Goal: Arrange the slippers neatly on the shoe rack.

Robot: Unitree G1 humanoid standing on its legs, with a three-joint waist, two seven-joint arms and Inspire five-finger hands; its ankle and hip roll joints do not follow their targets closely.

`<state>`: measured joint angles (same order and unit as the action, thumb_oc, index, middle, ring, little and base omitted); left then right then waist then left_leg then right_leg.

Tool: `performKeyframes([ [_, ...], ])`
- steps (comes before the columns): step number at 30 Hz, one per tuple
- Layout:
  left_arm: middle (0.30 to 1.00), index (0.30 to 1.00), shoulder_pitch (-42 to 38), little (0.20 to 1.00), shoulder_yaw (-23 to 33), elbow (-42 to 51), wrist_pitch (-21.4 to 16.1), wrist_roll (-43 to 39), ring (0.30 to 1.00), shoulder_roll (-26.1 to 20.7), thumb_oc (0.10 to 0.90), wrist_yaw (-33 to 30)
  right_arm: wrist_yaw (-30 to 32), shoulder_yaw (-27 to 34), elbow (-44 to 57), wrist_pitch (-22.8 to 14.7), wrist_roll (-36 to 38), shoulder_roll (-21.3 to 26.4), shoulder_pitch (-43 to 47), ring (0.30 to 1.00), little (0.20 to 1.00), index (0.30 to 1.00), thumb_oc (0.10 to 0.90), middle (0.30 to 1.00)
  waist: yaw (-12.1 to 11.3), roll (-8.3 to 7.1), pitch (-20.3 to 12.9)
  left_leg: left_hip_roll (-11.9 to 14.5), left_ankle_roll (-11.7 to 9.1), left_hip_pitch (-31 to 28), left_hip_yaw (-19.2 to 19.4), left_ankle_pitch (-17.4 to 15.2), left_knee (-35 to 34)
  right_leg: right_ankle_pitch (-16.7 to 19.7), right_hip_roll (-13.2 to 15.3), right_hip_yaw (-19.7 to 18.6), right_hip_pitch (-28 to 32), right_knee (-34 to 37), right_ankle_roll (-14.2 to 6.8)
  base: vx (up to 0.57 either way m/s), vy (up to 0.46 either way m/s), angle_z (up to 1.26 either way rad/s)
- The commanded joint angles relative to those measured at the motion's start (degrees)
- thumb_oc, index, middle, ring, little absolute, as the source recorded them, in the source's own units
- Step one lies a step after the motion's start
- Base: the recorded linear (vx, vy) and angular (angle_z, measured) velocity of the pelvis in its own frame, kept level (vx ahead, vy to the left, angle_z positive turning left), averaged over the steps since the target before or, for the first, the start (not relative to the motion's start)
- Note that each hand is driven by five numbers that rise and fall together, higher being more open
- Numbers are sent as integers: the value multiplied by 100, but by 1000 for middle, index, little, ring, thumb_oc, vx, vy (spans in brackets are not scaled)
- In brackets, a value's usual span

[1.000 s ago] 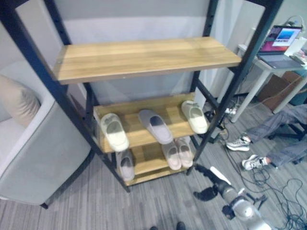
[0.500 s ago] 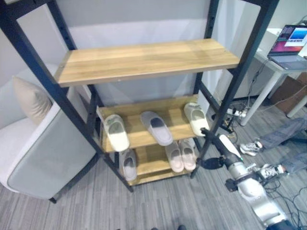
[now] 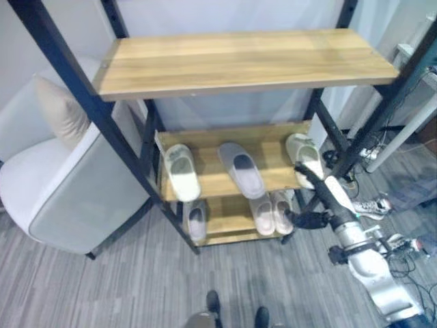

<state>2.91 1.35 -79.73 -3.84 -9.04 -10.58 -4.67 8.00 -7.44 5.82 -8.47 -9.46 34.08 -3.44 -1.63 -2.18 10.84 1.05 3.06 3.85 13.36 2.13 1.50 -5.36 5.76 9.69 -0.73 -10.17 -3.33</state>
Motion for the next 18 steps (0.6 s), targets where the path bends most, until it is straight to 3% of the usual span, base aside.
performKeyframes([
  [1, 900, 900, -123, 900, -138, 325, -140, 100, 900, -295, 800, -130, 270, 282, 465, -455, -171, -30, 674, 900, 900, 900, 800, 900, -132, -207, -239, -82, 167, 114, -291, -660, 689, 170, 155, -447, 92, -1807, -577, 74, 56, -2],
  [4, 900, 900, -175, 900, -219, 472, -164, 48, 900, -346, 800, -122, 298, 234, 305, -465, -69, -91, 764, 900, 900, 900, 800, 900, -136, -166, -195, -124, 228, -116, -422, -755, 644, 229, 214, -496, -203, -2092, -504, 178, 36, 1],
  [6, 900, 900, -242, 900, -278, 541, -213, 10, 900, -369, 800, -124, 327, 195, 195, -461, -22, -97, 881, 900, 900, 900, 800, 900, -111, -112, -201, -105, 174, -277, -524, -812, 547, 101, 303, -421, -389, -1734, -392, 234, -55, 11],
  [7, 900, 900, -267, 900, -401, 598, -259, 56, 900, -371, 800, -117, 349, 176, 85, -439, -10, -47, 1047, 900, 900, 900, 800, 900, -91, -95, -186, -104, 101, -358, -623, -855, 531, 53, 364, -461, -498, -1157, -352, 206, -120, 0],
  [10, 900, 900, -244, 900, -489, 671, -302, 170, 900, -394, 800, -116, 468, 219, 24, -374, -279, 62, 1124, 900, 900, 900, 800, 900, -73, -178, -214, -143, 27, -449, -773, -902, 521, 99, 307, -641, -280, -238, -453, 177, -122, 19],
  [18, 900, 900, 98, 900, -523, 377, -298, 510, 900, -278, 800, -133, 655, 430, -63, -447, -380, 253, 1154, 900, 900, 900, 800, 900, -210, -116, -419, -37, -162, -605, -938, -648, -32, 64, 111, -421, 262, 520, -361, 117, -104, 34],
])
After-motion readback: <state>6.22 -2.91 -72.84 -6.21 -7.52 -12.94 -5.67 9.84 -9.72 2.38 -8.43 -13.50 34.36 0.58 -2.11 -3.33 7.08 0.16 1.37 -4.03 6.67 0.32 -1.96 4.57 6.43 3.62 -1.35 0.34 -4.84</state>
